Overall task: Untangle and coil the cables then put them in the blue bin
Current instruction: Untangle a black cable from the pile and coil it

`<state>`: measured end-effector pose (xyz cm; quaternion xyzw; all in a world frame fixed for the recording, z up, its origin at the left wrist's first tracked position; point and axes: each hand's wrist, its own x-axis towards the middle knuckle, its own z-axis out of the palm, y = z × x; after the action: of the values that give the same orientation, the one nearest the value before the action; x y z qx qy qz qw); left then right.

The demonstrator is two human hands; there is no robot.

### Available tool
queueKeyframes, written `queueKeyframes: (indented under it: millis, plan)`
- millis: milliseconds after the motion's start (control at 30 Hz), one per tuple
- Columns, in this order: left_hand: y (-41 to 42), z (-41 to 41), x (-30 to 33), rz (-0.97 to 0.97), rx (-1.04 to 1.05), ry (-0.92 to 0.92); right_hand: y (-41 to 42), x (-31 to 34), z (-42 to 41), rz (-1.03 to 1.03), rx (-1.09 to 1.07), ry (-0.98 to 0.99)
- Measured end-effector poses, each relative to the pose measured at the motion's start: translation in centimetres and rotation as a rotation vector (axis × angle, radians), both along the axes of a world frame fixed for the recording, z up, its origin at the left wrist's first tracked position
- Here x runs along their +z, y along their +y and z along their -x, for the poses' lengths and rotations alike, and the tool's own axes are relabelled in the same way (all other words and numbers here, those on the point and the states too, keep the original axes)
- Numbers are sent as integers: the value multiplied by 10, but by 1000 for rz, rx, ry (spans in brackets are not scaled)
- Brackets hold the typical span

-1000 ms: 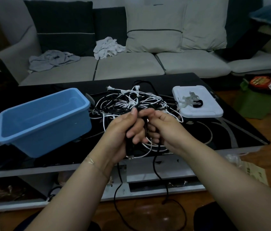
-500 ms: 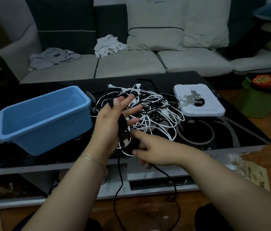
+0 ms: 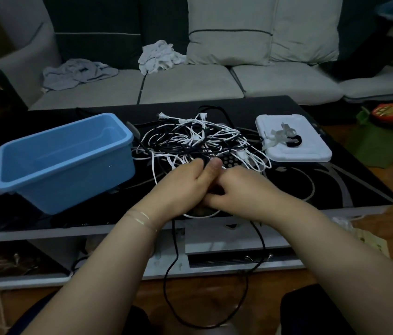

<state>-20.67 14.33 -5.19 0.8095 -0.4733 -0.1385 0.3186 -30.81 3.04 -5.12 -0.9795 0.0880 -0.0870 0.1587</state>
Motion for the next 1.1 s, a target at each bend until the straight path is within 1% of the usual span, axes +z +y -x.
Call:
queueKeyframes:
  millis: [67,133,233,300,333,400,467,533,667,767,867,967,1033,1100]
  plan:
    - [0,1,0,-15,-66,135,-3,1,0,5,-21,-8]
    - [1,0,2,-26,-92,236,-8,4,1,-122,-4,5]
    - [5,-5,7,-66,-140,270,-18,4,1,-349,78,-41]
    - [7,-7,10,-112,-196,293,-23,6,4,-513,95,-81]
    - [8,-6,10,-125,-222,295,-26,7,5,-565,90,-102]
    - [8,-4,9,-104,-253,297,-31,7,5,-596,71,-141]
    - [9,-3,11,-41,-277,336,-35,7,4,-582,37,-191]
    - [10,-2,14,24,-312,421,-37,6,2,-614,20,-236]
    - [13,-5,11,104,-337,612,-37,2,-1,-812,29,-253]
    - [11,-5,8,231,-330,807,-33,-2,-5,-933,8,-309]
    - [9,-3,5,430,-309,1047,-26,-7,-10,-1024,-47,-383]
    - [6,-4,5,627,-247,1225,-17,-15,-17,-992,-106,-380]
    - [5,-6,8,719,-188,1292,-8,-21,-19,-901,-128,-383]
    - [6,-9,11,797,-125,1338,0,-27,-20,-807,-98,-391]
